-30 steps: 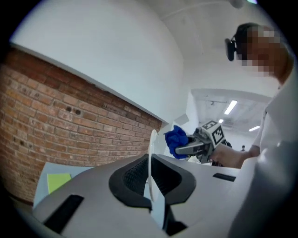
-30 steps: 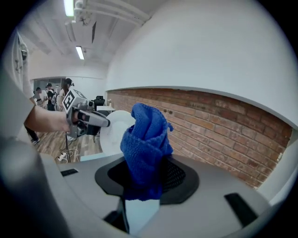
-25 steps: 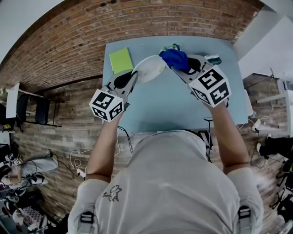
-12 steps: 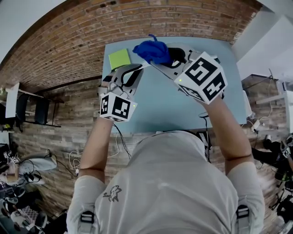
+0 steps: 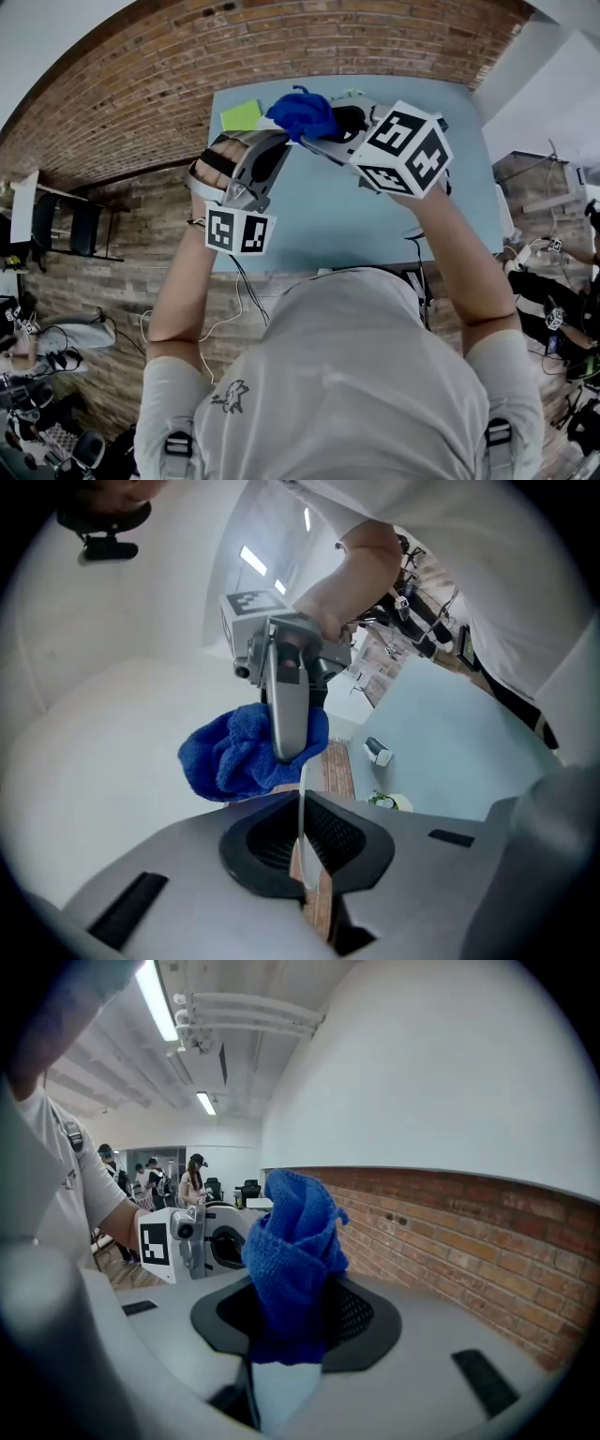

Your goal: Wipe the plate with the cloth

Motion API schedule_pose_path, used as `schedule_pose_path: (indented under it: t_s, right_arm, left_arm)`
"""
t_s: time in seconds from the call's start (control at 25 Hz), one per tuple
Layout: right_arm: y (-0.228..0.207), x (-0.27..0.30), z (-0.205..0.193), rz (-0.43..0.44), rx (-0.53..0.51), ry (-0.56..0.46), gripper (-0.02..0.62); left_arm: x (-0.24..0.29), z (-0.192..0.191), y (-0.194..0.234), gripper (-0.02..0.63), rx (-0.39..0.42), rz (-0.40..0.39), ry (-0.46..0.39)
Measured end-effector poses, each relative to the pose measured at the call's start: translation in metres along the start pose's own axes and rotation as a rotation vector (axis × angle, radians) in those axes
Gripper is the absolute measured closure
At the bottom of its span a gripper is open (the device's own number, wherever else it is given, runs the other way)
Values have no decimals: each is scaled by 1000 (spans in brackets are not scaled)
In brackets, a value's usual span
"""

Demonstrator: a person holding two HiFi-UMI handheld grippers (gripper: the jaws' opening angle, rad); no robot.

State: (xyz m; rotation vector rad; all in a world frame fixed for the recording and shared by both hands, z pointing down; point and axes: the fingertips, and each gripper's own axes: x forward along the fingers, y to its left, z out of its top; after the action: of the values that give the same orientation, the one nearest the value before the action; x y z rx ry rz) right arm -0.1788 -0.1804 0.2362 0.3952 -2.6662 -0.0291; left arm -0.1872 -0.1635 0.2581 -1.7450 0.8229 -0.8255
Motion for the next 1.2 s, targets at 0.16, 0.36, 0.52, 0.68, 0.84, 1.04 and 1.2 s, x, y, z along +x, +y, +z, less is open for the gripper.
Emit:
schedule_pose_path:
  t_s: [0.16,0.36,0.52,0.68,0.84,1.04,1.2]
  right_arm:
    - [-16,-13,-25,-1,94,32,445]
    - [-53,-39,-57,-41,199,66,445]
    - [-73,-40,-67,-54,230,97,445]
    - [-84,-31,-68,-27,218,154,445]
    - [-82,-17,-52,18,179,188,446]
    - [-49,1,-18,124,101,201,446]
    - [-16,-1,2,209,82,164,446]
  left_arm:
    - [-7,3,-6,589,81,-17,-41]
    - [-13,27,0,589,139,-14,-117]
    - [-23,52,3,589,196,-11,-196]
    - [-20,77,2,588,246,-11,-257]
    - [-20,96,-1,588,281,-26,-309]
    - [-15,104,-10,588,306,-52,-337]
    - [-11,93,-8,589,291,-49,-311]
